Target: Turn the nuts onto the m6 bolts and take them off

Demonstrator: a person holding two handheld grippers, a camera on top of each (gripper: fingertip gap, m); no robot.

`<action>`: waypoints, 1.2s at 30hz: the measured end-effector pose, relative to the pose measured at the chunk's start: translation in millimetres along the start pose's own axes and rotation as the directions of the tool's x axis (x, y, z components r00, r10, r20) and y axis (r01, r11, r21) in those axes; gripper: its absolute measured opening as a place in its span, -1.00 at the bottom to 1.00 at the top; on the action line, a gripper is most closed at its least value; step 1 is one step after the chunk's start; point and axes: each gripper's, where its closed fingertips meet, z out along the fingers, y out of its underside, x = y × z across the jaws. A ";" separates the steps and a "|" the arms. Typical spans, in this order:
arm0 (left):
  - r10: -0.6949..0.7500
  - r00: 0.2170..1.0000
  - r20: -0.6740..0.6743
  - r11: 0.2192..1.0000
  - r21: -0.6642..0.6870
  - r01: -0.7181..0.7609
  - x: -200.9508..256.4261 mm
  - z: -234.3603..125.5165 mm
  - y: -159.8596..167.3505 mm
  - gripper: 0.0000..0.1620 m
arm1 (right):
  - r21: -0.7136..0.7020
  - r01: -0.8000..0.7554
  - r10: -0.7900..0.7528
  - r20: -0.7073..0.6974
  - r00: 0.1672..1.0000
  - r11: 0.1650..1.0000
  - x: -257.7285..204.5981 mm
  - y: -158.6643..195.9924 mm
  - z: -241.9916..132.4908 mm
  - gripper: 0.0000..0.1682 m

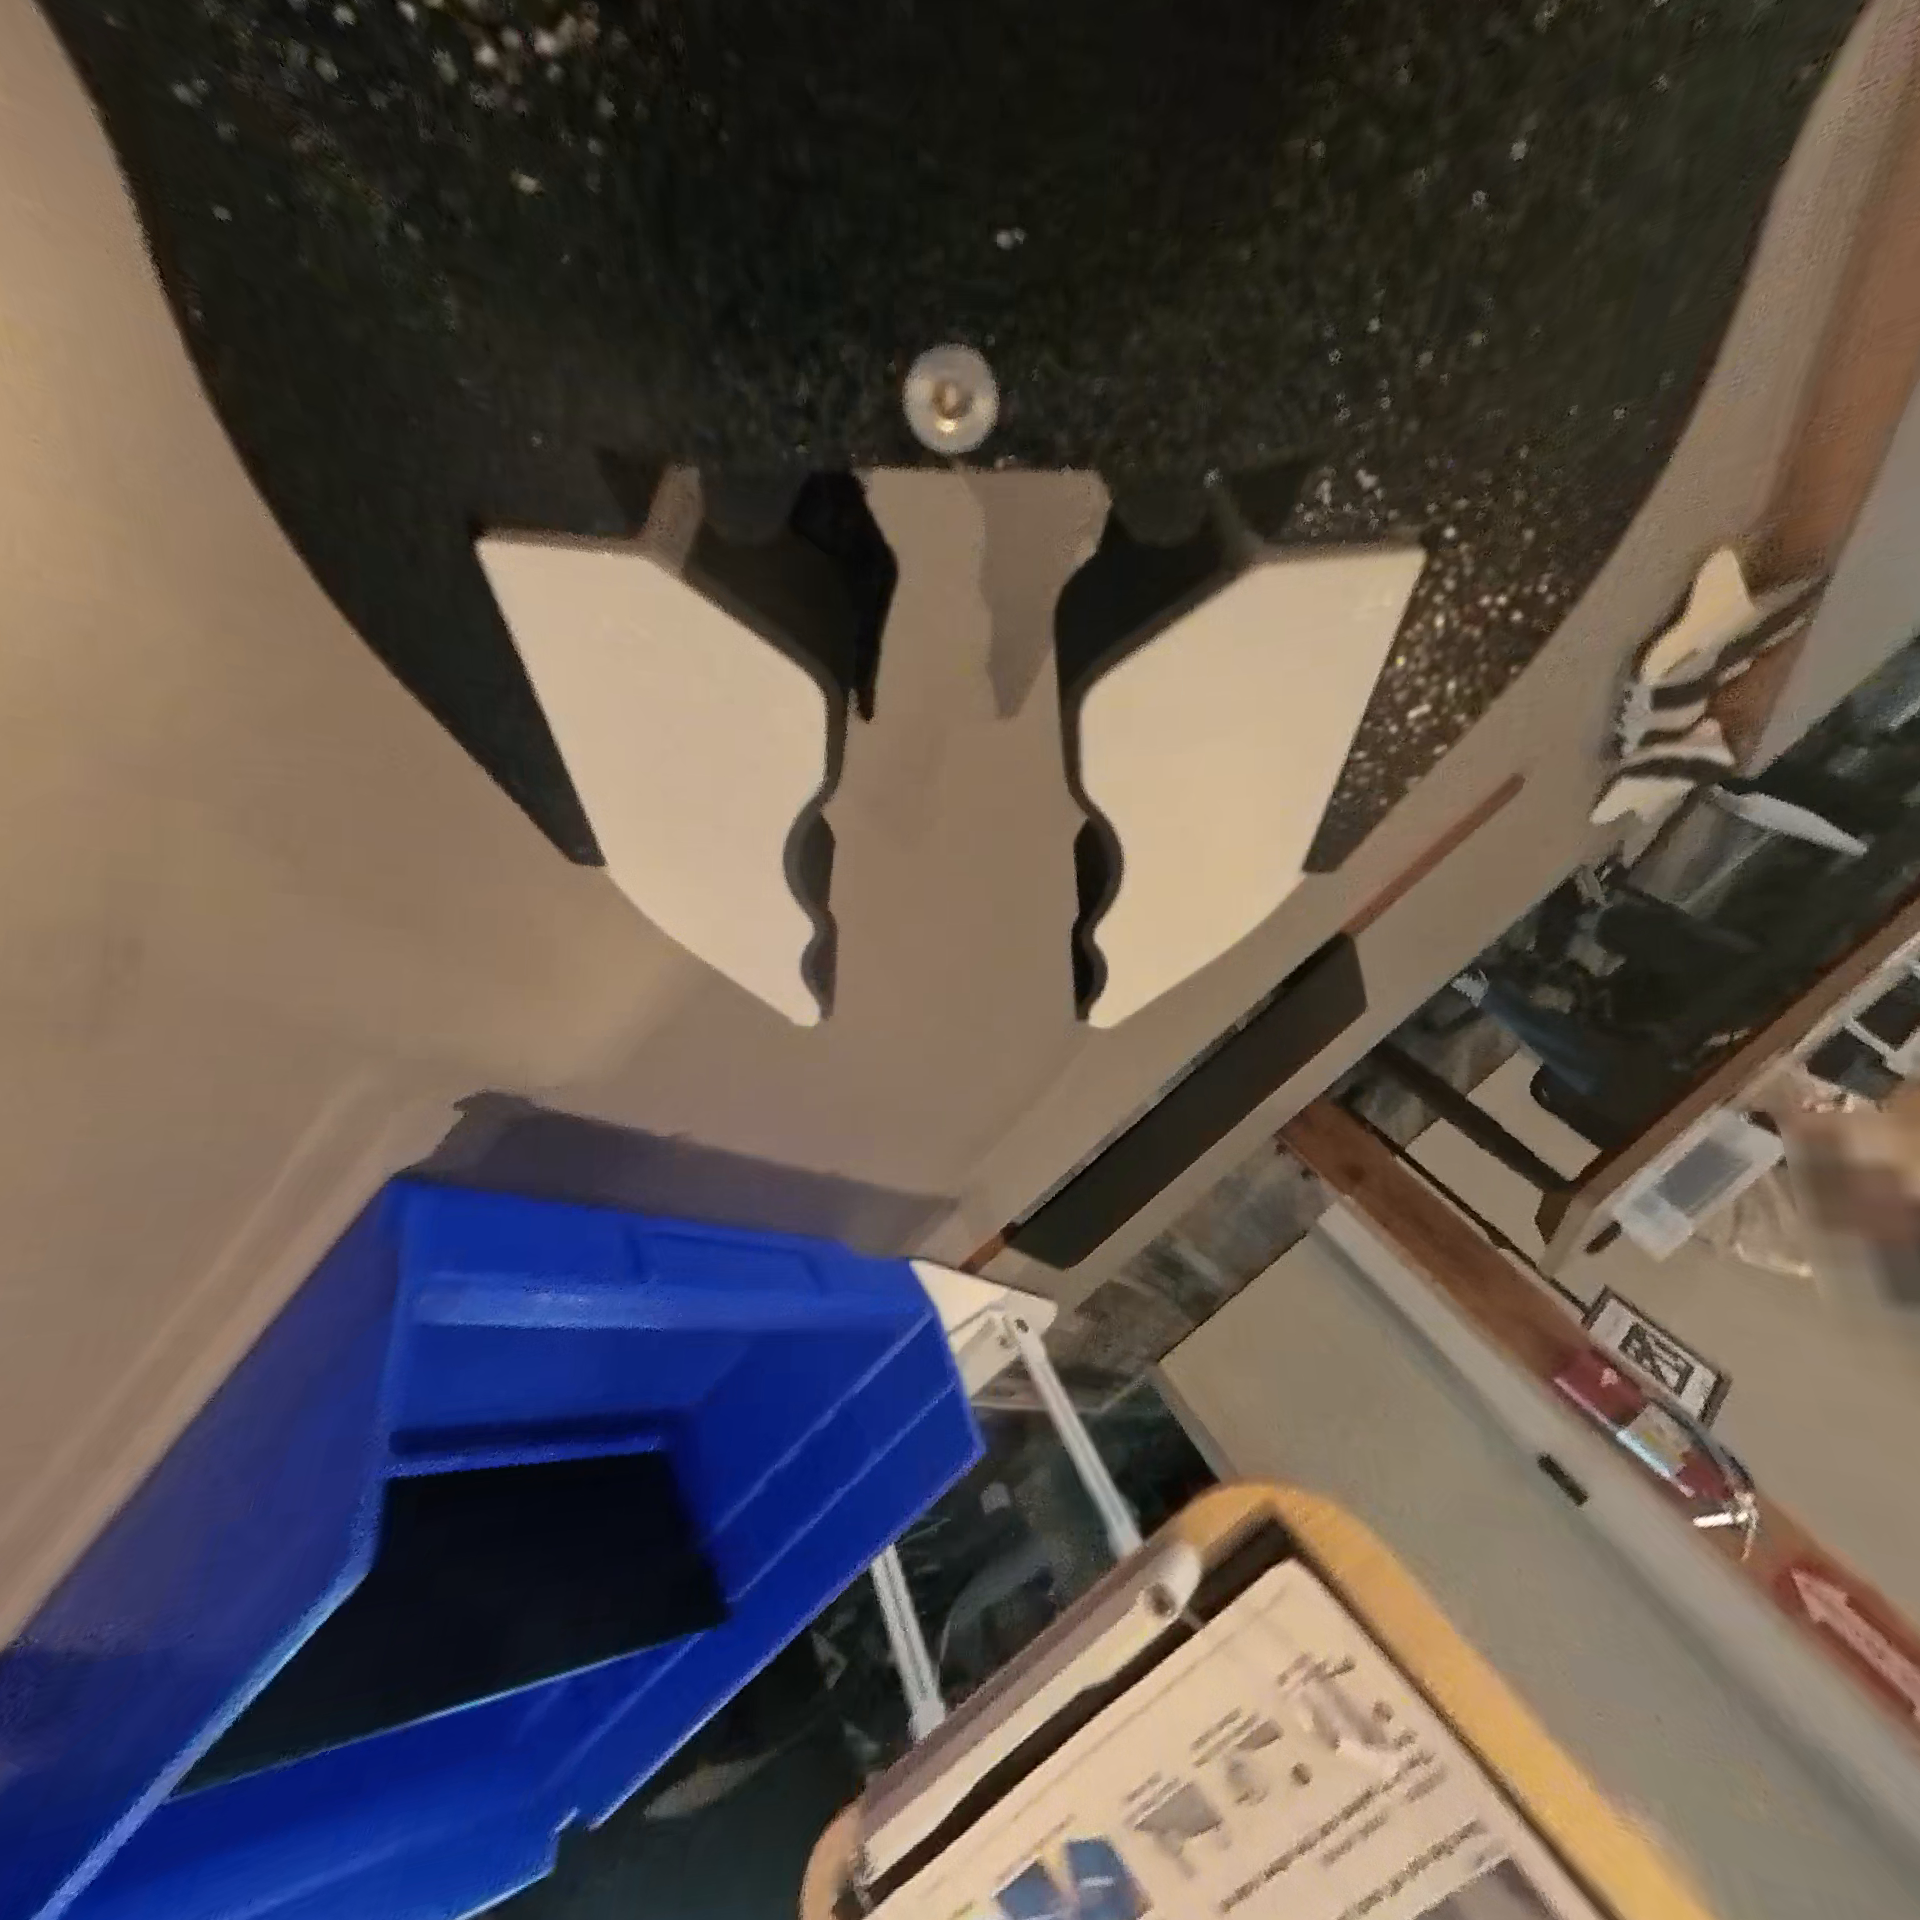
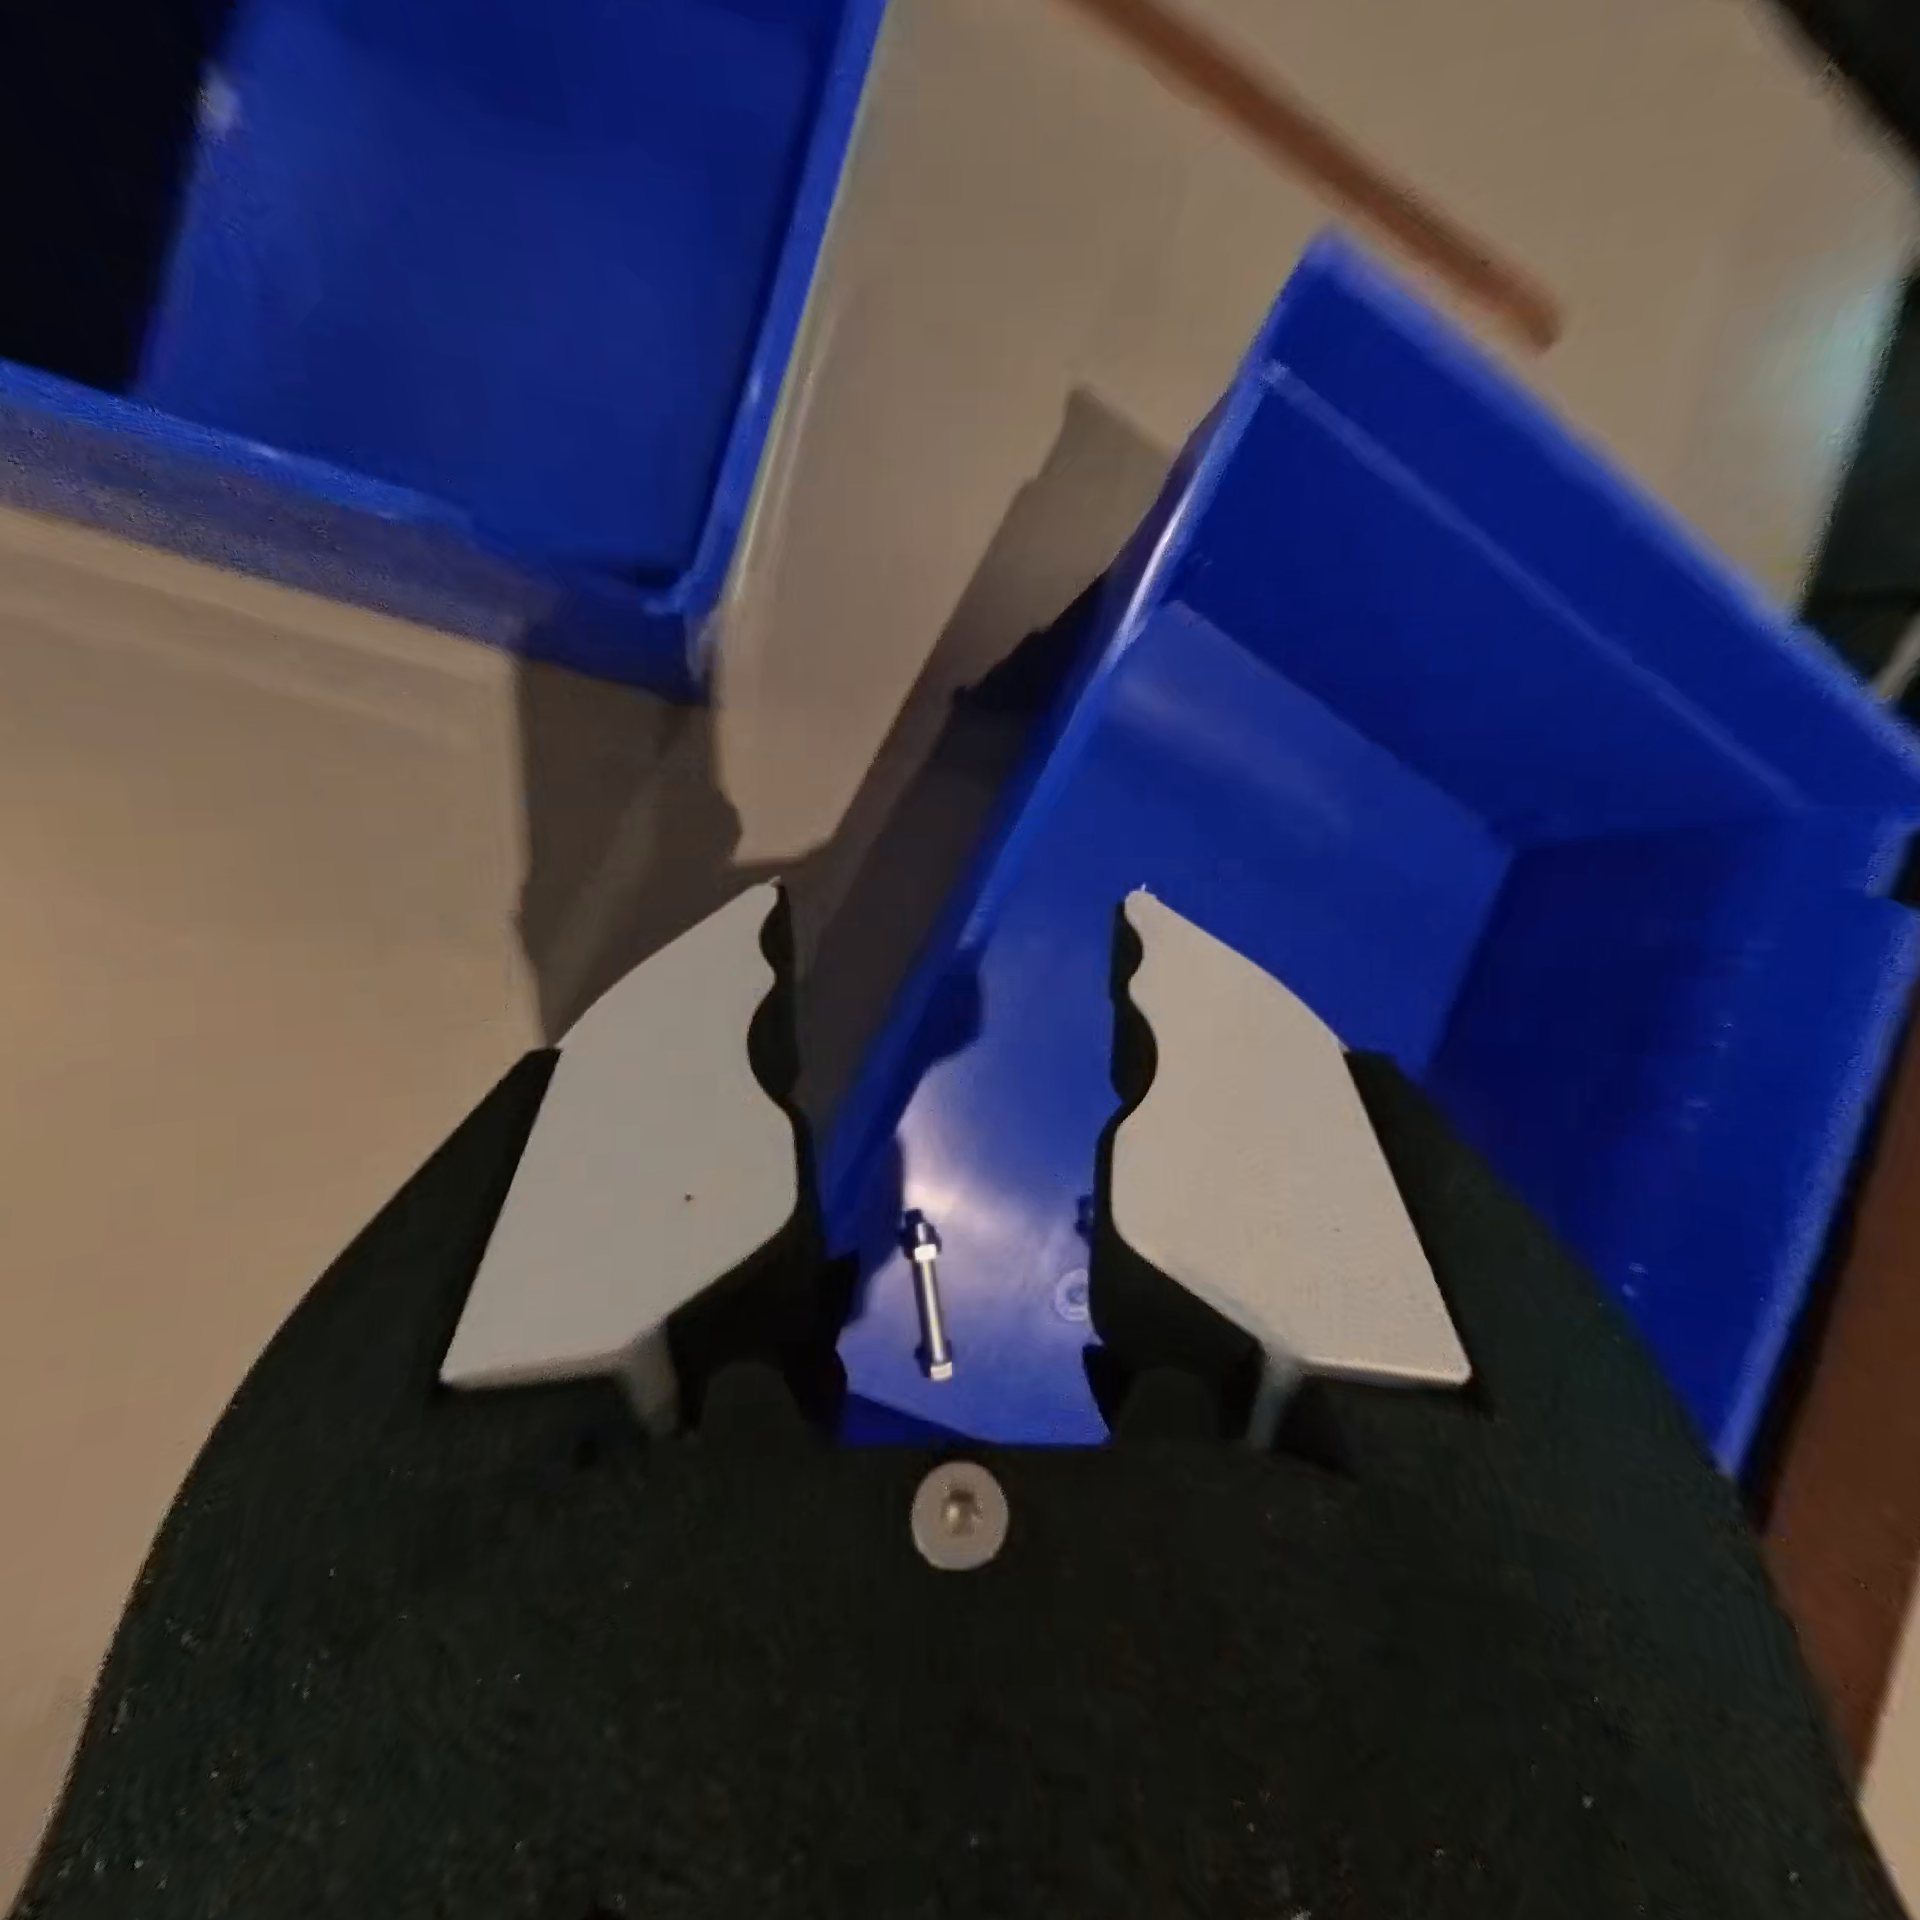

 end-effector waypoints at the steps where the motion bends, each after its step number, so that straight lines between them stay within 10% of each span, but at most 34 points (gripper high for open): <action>1: -0.017 1.000 0.004 1.000 -0.005 0.017 -3.7 -2.0 5.5 -0.47 | -0.048 -0.005 0.006 0.025 1.000 0.999 -2.3 3.7 8.0 -0.31; 11: -0.218 0.971 0.095 0.976 0.044 0.215 -34.5 -10.6 31.2 -0.71 | -0.330 -0.091 0.080 -0.048 0.996 0.940 4.3 26.4 33.6 -0.83; 20: -0.274 0.931 0.242 0.960 0.121 0.251 -74.8 -29.4 30.5 -0.79 | -0.243 -0.134 0.119 -0.072 0.990 0.961 13.5 35.2 0.0 -0.91; 27: -0.327 0.837 0.438 0.945 0.144 0.294 -126.6 -49.1 60.1 -0.82 | -0.080 -0.038 0.024 -0.173 0.985 0.996 -4.2 -28.1 -87.4 -0.91; 36: -0.291 0.733 0.615 0.954 0.124 0.274 -159.8 -70.5 85.9 -0.82 | 0.134 0.397 -0.399 -0.010 0.917 0.908 -182.6 -149.5 -146.0 -0.91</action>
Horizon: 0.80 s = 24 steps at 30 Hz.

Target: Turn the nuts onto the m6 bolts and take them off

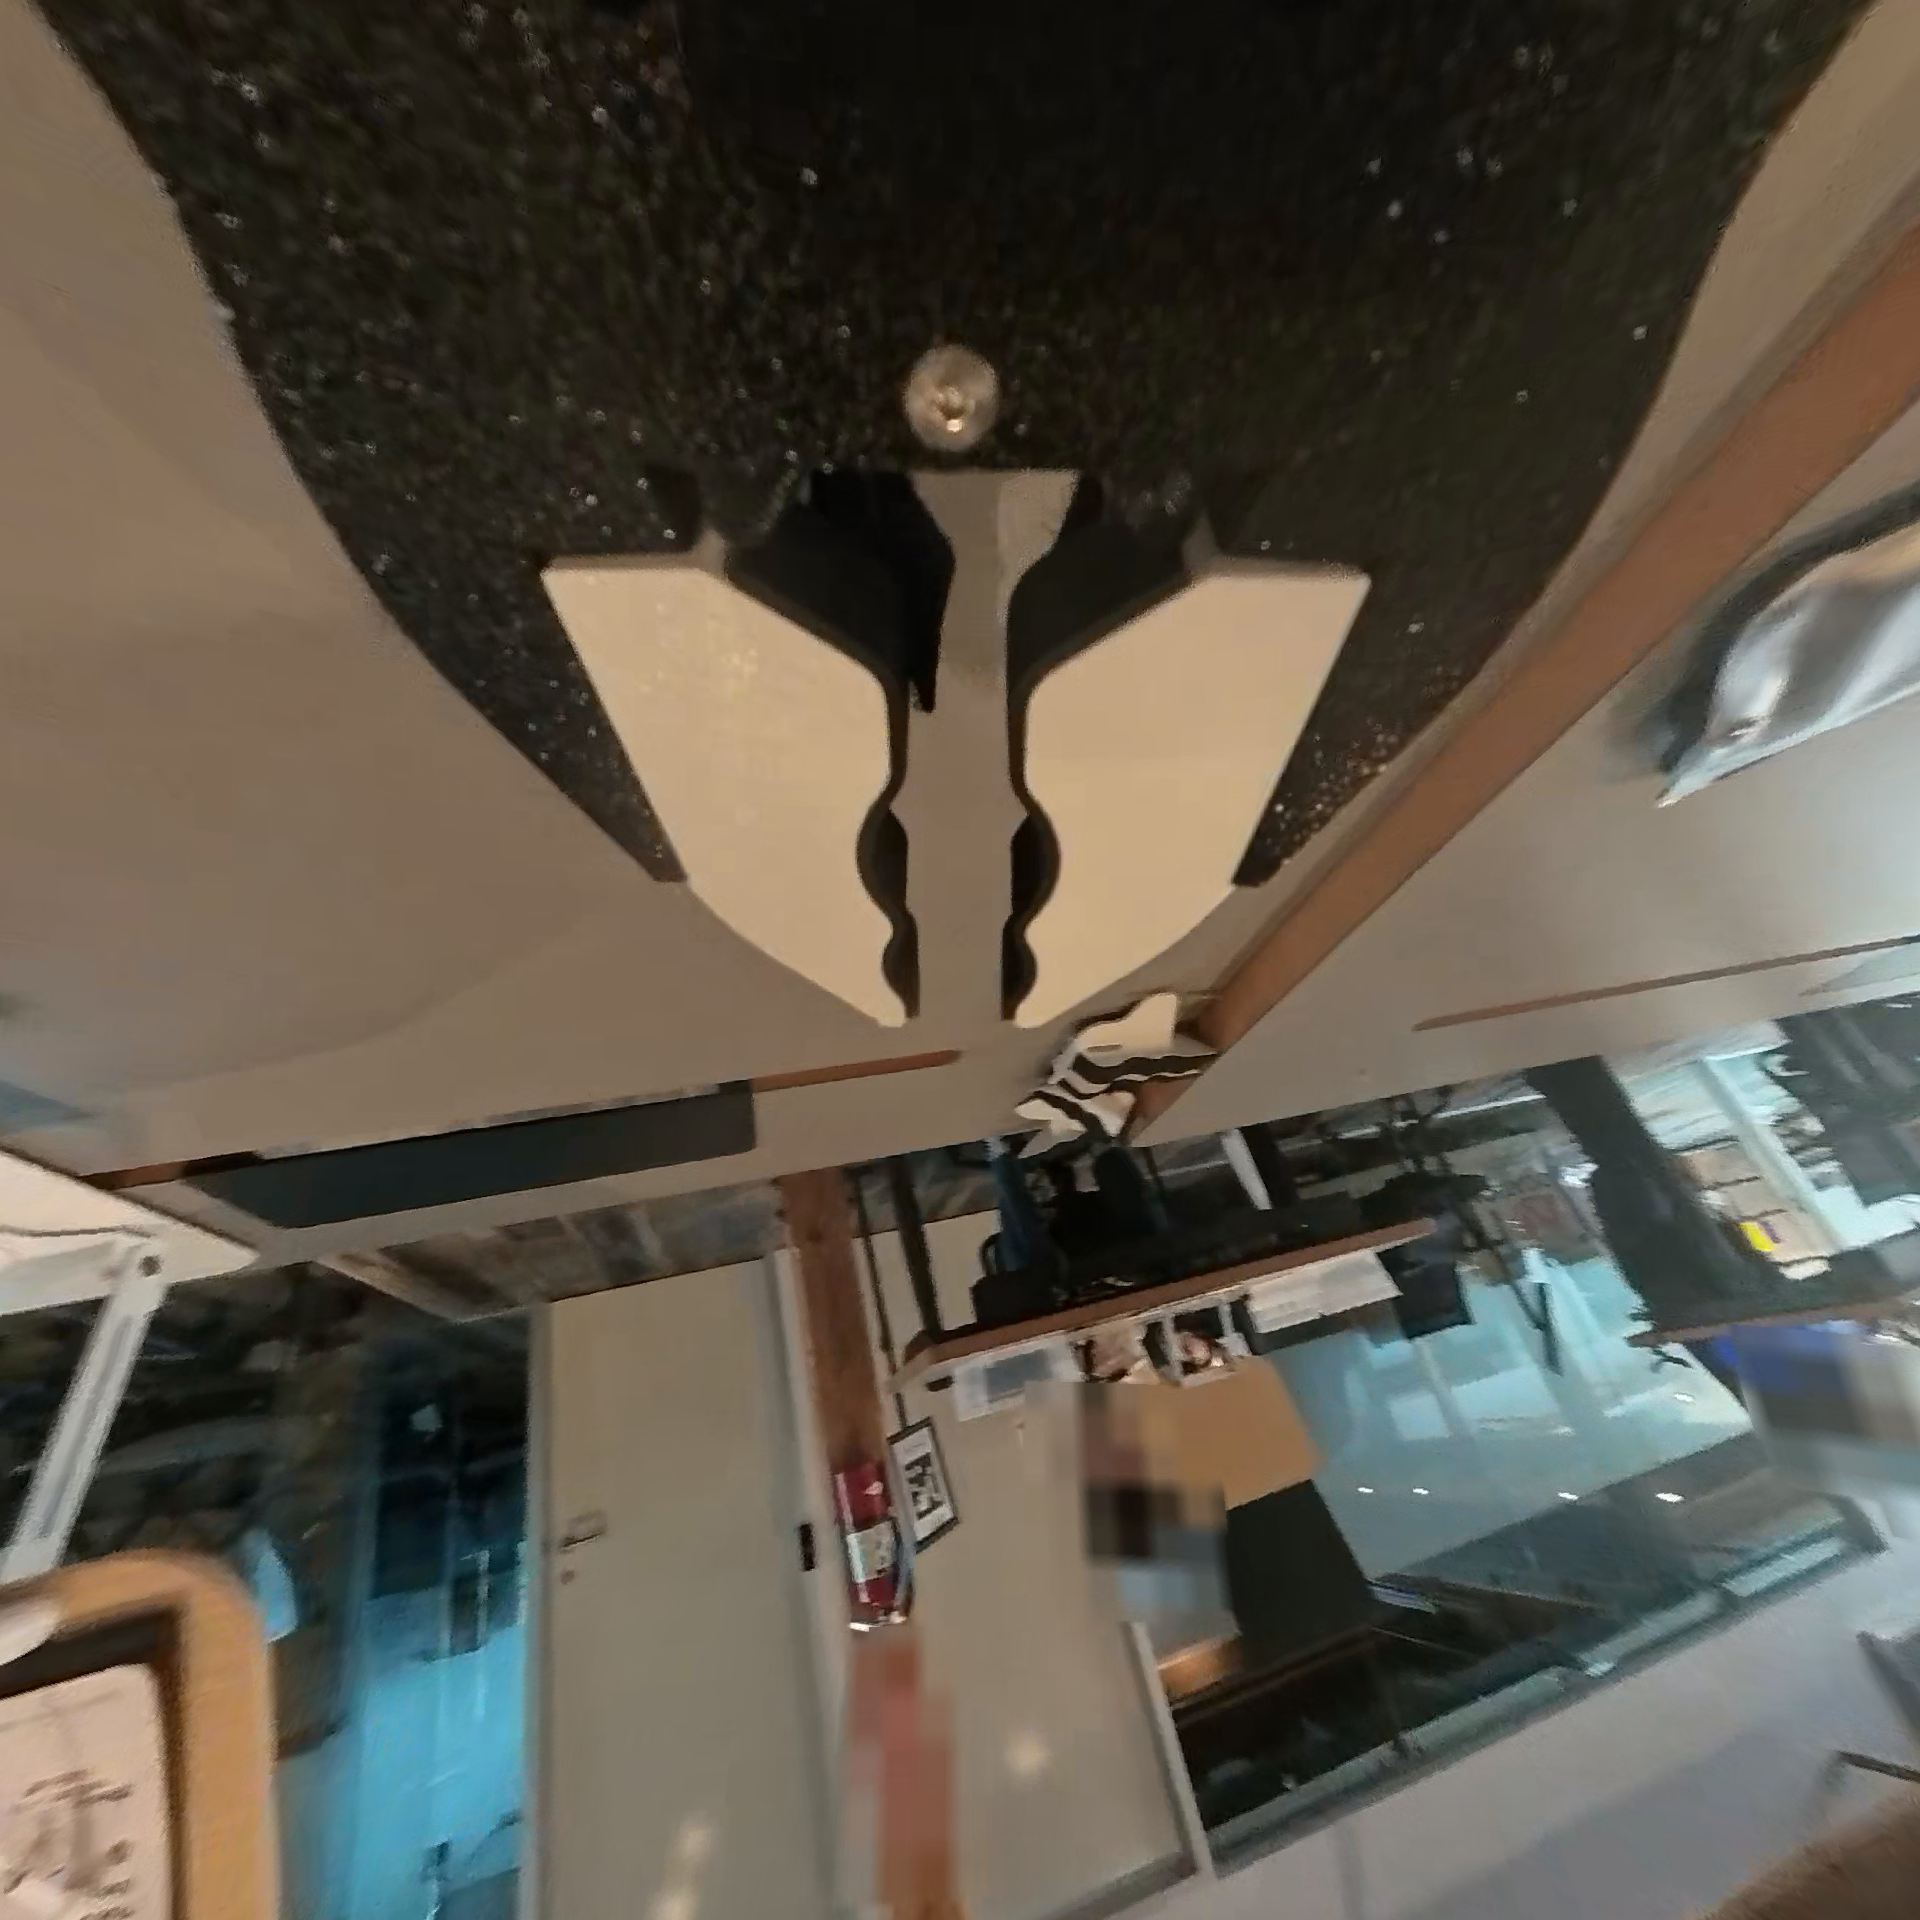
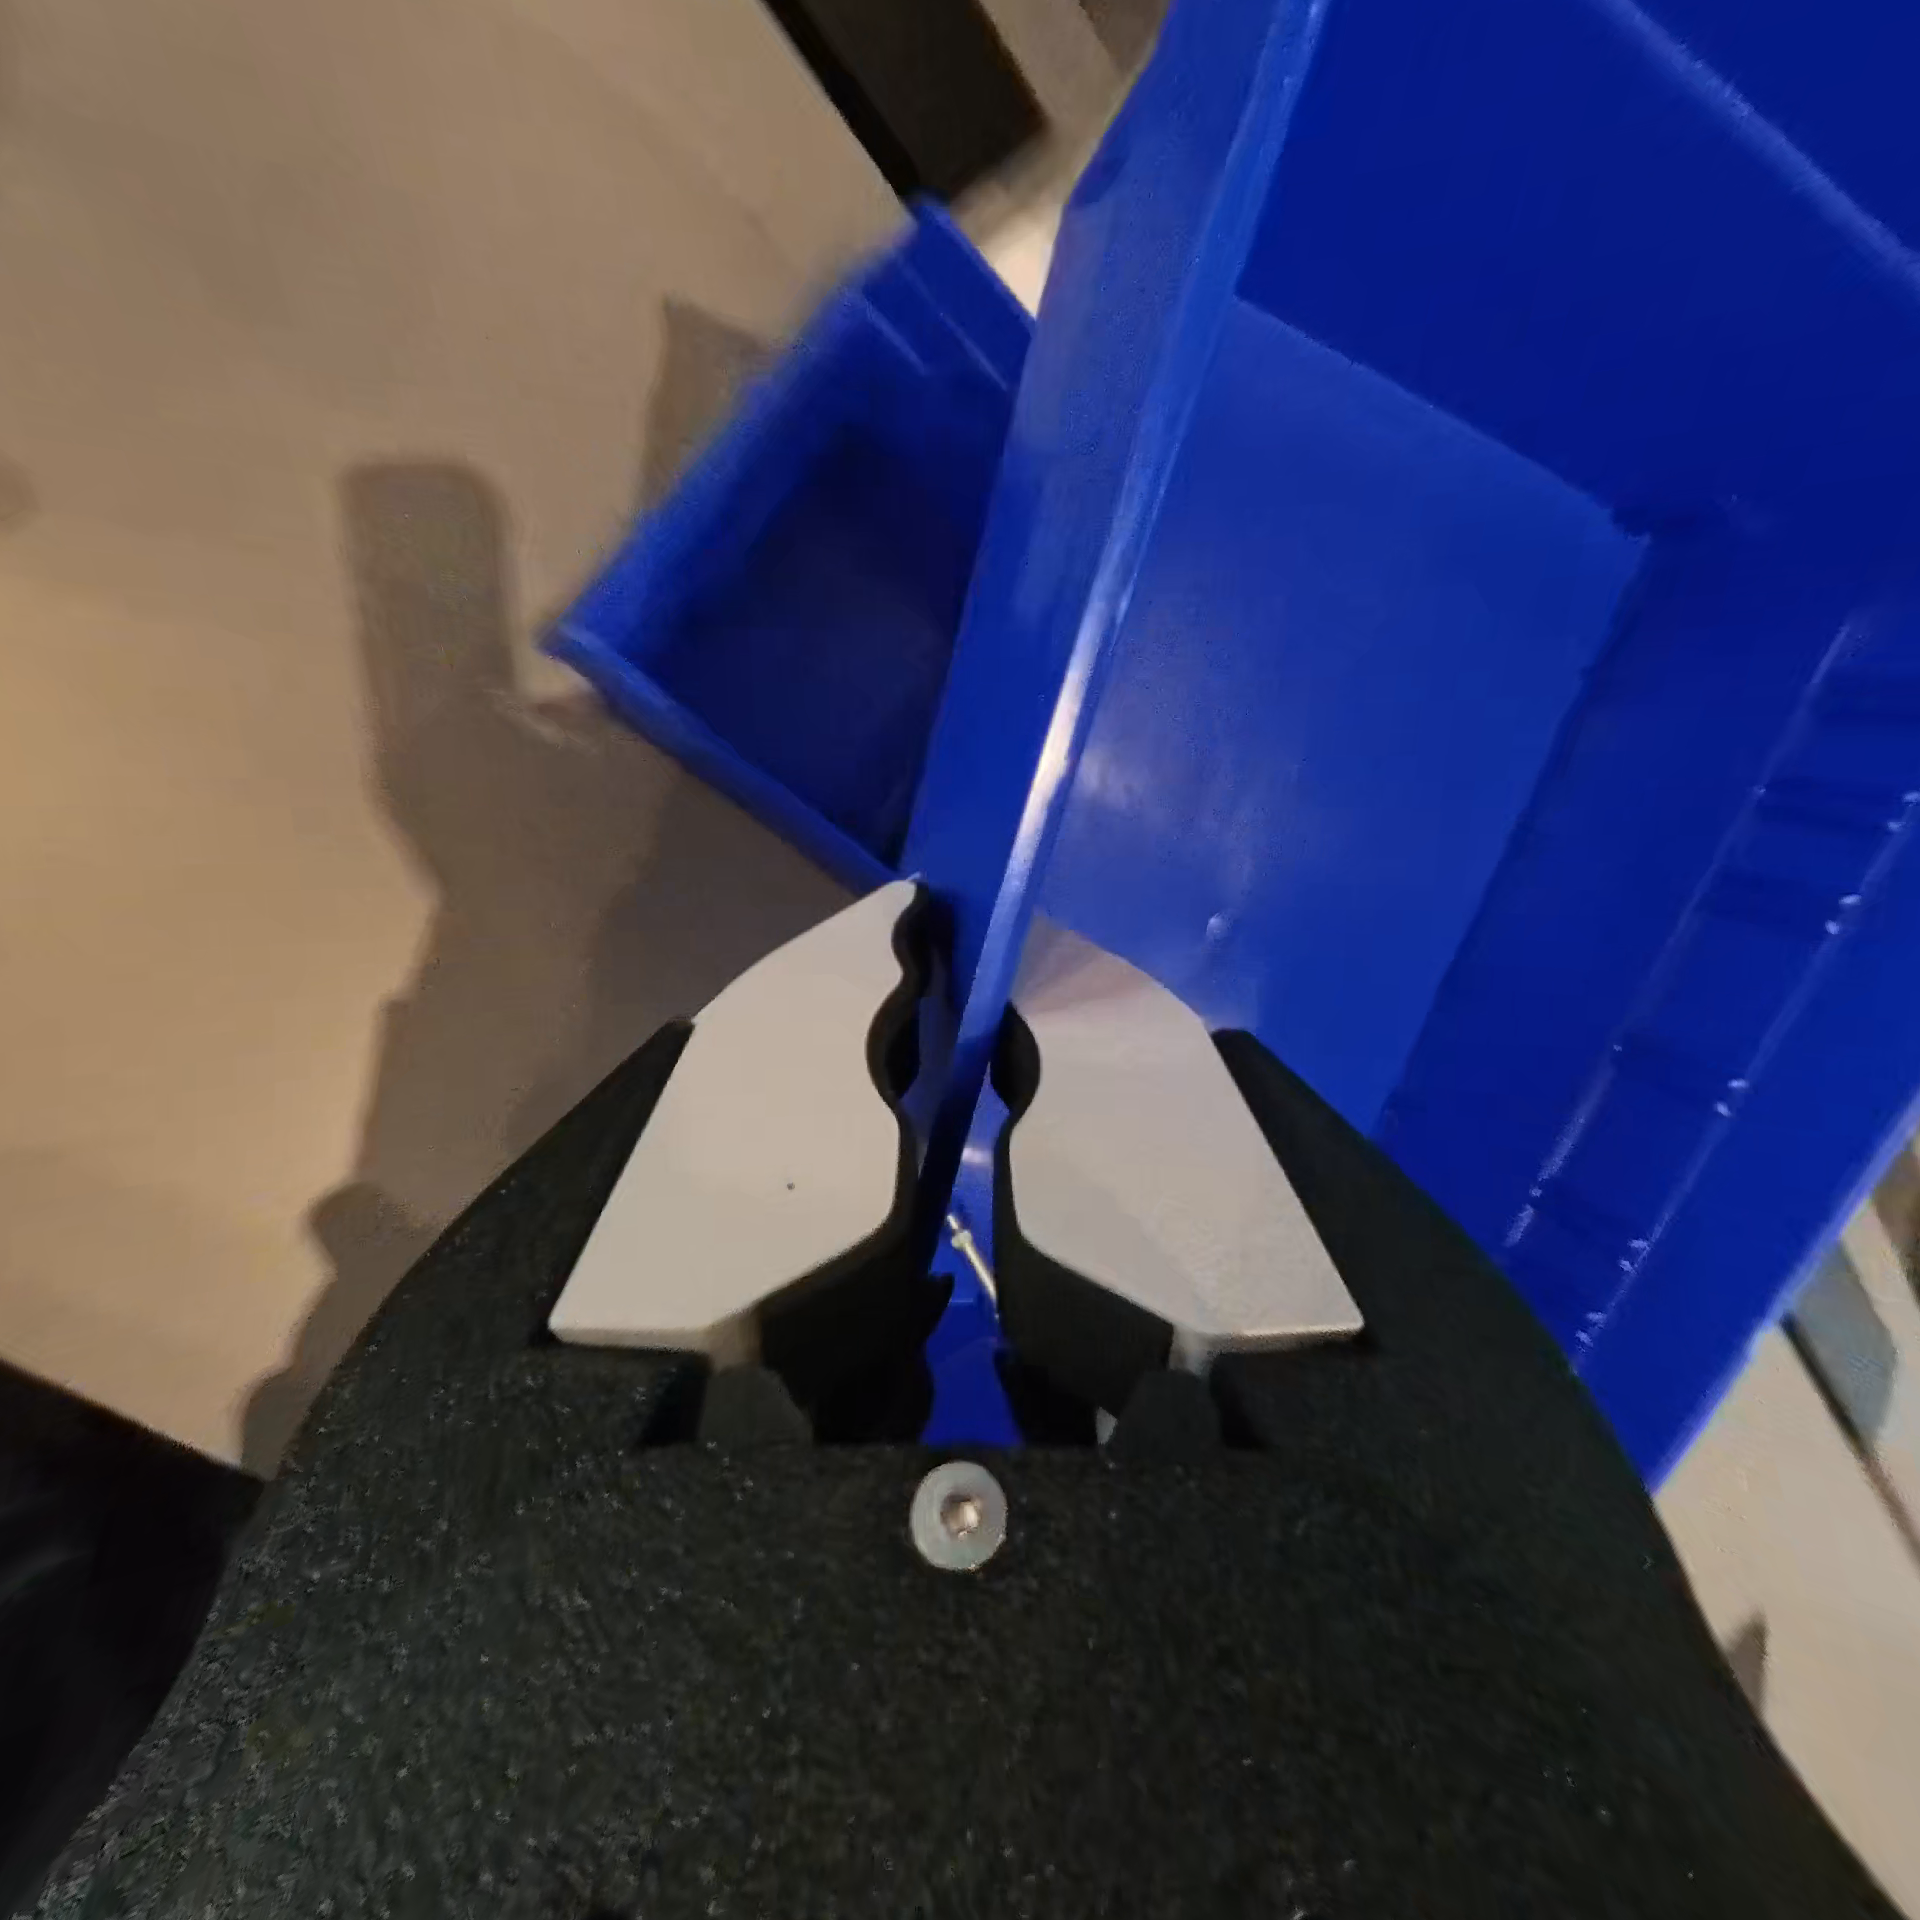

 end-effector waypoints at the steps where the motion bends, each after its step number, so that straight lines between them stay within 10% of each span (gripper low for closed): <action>1: 0.018 0.999 0.032 1.000 -0.005 -0.018 -6.3 0.2 1.0 -0.83 | 0.024 0.044 -0.045 0.048 0.998 0.999 -19.7 -20.7 3.2 -0.90; 10: -0.084 0.956 0.282 0.993 -0.062 0.105 -82.2 -7.3 29.9 -0.89 | 0.136 0.422 -0.442 0.335 0.832 0.896 -210.5 -146.9 71.4 -0.91; 24: -0.082 0.881 0.466 0.992 -0.048 0.118 -135.9 -29.8 37.7 -0.99 | 0.146 0.537 -0.542 0.432 0.721 0.831 -338.8 -189.0 156.4 -0.90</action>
